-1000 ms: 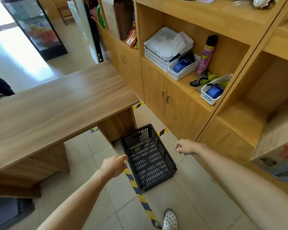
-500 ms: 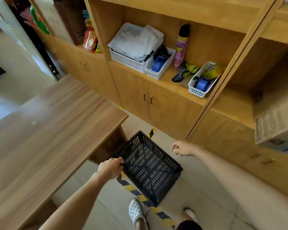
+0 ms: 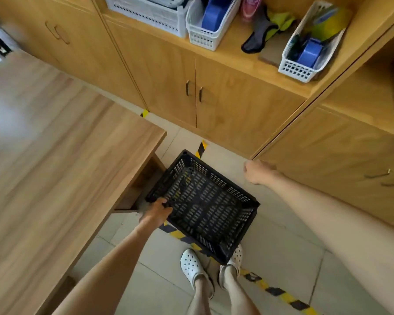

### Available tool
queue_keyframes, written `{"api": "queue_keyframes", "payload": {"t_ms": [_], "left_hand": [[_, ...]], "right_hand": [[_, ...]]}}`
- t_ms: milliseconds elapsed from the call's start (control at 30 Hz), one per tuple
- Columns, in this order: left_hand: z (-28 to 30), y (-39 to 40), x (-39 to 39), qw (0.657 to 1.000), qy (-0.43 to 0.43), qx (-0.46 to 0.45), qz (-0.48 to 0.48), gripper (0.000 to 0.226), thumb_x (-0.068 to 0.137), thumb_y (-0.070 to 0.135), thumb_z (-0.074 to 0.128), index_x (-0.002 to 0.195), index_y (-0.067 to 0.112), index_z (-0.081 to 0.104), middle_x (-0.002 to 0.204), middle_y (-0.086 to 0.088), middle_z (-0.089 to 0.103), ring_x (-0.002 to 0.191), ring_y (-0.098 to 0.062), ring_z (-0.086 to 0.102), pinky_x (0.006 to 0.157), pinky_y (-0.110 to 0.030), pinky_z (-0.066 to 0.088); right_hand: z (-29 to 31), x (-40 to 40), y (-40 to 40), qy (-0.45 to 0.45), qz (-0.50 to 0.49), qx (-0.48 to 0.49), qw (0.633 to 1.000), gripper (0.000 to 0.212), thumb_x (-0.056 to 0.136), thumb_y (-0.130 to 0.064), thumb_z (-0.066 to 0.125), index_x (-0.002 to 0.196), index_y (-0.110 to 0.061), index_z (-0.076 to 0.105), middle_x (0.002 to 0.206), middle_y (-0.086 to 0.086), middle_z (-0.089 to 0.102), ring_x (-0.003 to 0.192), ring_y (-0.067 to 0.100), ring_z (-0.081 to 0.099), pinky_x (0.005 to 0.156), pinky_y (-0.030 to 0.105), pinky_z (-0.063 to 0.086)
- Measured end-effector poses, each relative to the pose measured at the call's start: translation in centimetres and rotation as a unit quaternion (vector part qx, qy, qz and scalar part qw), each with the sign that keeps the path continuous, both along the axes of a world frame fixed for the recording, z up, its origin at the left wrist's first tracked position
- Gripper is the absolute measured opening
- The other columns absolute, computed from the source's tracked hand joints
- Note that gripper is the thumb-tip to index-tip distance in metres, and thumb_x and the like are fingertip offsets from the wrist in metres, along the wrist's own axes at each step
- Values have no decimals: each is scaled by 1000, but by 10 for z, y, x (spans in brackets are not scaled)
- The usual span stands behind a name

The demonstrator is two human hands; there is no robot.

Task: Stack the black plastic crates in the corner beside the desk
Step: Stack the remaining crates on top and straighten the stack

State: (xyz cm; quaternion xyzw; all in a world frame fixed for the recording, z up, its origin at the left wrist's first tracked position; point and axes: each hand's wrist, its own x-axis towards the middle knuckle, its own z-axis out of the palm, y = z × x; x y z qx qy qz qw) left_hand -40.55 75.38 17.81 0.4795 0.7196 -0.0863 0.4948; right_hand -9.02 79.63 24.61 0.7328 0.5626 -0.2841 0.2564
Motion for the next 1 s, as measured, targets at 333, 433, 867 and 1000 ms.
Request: {"api": "queue_keyframes", "payload": {"t_ms": [333,433,867,1000], "left_hand": [[-158,-17,3,991,-10,-63,121,62,94,19,60,147,9,31,147,-18,42,131,-36,44,99,-41,43],[-200,-23,8,962,-39,-106,248,66,92,26,62,148,18,29,148,-11,38,130,-35,43,91,-46,45],[-314,-51,9,860,-89,-136,484,52,85,18,70,131,8,48,129,-16,57,108,-33,57,77,-40,47],[-309,-50,10,862,-66,-124,488,47,85,10,69,125,5,45,115,-19,59,93,-29,61,55,-30,50]], "right_hand": [[-167,18,28,-24,0,-66,998,40,96,-30,40,132,-12,47,137,11,51,118,30,53,78,30,37],[-217,25,22,13,-46,-104,993,56,95,-34,45,145,-13,33,145,13,44,126,32,48,93,34,44],[-358,31,14,218,-243,-114,938,78,90,-37,61,151,-12,21,152,14,35,136,32,38,111,44,34],[-361,32,10,210,-243,-89,943,64,91,-29,59,146,-13,31,145,16,43,130,34,44,108,45,36]]}}
